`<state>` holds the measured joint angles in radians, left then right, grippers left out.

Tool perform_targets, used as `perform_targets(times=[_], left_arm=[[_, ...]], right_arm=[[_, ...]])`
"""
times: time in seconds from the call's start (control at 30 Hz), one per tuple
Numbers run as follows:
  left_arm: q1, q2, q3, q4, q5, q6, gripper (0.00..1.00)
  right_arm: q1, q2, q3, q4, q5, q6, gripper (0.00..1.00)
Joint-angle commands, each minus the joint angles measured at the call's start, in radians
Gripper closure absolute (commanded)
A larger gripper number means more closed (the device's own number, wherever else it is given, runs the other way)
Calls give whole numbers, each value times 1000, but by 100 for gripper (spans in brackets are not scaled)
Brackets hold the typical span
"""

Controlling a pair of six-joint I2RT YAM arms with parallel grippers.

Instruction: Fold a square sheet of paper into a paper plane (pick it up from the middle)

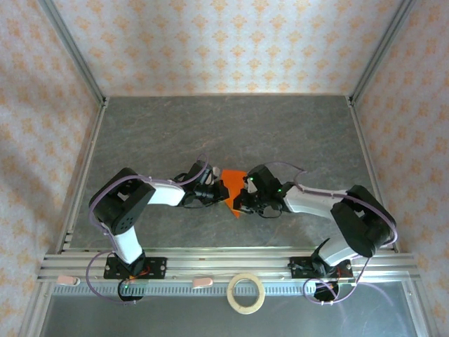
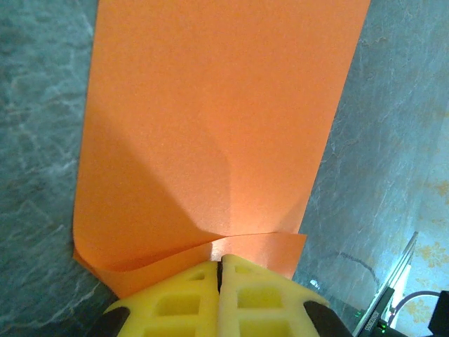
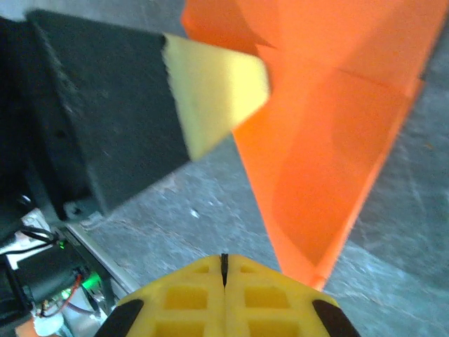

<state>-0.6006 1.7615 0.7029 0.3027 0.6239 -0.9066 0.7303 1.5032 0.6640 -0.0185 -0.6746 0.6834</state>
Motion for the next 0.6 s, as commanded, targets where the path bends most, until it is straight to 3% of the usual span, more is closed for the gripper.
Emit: perform_targets(times=[0.0, 0.2, 0.57], left_arm=[[4, 26, -23, -43, -38, 19, 100], [4, 27, -25, -42, -44, 17, 100], [3, 36, -34, -45, -70, 2, 100]], right_arm=[[18, 67, 33, 67, 48, 54, 98], [29, 138, 8, 69, 98, 54, 98], [38, -67, -238, 72, 29, 75, 97]])
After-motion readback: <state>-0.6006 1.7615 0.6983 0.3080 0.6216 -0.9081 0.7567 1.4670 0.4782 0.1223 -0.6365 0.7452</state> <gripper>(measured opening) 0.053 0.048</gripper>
